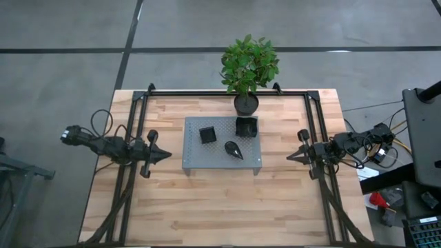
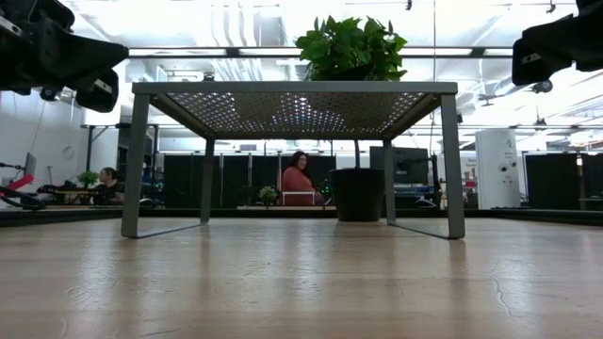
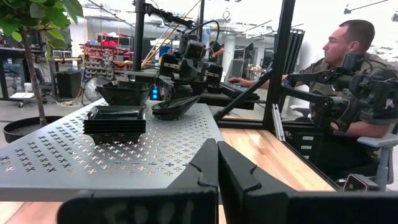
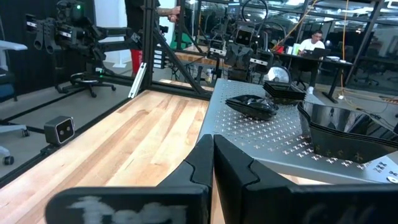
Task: Pick & Place Mini shaped plates
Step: Return to Home Position
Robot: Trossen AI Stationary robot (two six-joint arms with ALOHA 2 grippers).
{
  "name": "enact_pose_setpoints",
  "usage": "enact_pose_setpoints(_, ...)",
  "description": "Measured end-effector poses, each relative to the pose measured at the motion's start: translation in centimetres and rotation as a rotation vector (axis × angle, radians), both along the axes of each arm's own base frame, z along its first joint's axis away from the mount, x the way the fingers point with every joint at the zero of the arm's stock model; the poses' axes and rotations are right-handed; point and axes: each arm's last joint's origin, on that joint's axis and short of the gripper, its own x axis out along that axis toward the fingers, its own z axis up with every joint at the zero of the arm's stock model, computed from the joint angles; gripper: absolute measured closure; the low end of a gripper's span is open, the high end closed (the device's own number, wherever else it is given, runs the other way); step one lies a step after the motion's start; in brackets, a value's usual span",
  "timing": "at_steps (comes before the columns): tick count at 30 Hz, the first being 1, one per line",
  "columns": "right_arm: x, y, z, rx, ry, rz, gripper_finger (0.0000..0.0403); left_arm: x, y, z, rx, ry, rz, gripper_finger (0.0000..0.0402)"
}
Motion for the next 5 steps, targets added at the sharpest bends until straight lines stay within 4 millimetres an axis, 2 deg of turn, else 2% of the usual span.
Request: enact_pose_setpoints(5, 0.00, 0.00, 0.00, 0.000, 0.000, 0.000, 0.0394, 0.00, 0.00, 0.00, 0.000, 0.000, 0.000, 0.0401)
